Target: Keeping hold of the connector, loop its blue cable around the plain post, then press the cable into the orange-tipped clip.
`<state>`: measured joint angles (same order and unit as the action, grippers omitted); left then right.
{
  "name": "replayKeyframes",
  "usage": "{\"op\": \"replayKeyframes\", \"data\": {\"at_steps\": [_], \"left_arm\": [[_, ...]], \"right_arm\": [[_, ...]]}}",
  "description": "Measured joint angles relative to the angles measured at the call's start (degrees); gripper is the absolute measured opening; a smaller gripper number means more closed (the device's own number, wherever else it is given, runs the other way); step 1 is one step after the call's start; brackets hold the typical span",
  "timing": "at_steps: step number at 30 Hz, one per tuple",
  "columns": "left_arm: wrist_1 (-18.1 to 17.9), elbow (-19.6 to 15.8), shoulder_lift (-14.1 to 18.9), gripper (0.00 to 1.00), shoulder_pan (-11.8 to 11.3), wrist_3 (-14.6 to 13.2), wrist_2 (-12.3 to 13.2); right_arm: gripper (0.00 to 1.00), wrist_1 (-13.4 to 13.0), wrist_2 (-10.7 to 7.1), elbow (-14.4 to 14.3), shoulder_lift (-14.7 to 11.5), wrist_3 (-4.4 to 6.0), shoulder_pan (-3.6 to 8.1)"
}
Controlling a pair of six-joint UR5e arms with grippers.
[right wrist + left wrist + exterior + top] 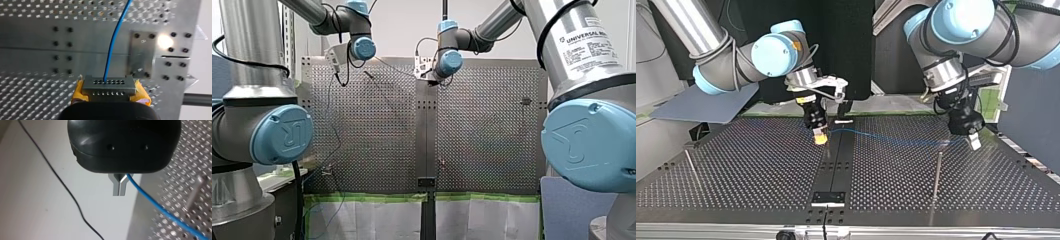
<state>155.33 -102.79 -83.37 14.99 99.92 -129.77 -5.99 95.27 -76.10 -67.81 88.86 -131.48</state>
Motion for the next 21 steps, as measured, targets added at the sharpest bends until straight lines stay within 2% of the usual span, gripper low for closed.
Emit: {"op": "replayKeyframes", "data": {"at_steps": [5,13,17,21], "left_arm": [[1.99,2.64,-3.05,0.00,-3.13,1.22,3.13],[3.73,7.03,-6.23,0.00,-7.68,1.90,7.66],[3.75,7.74,-6.63,0.00,-9.04,2.27,9.18],[3.79,7.87,-7.31,0.00,-10.05,2.65,10.50]], "right_arm": [[0.00,0.08,-1.05,3.14,0.19,0.31,0.16],[0.00,0.09,-1.45,7.39,0.29,0.83,0.13],[0.00,0.43,-2.27,9.98,0.32,0.88,0.09],[0.00,0.39,-2.97,11.22,0.40,0.96,0.18]]}}
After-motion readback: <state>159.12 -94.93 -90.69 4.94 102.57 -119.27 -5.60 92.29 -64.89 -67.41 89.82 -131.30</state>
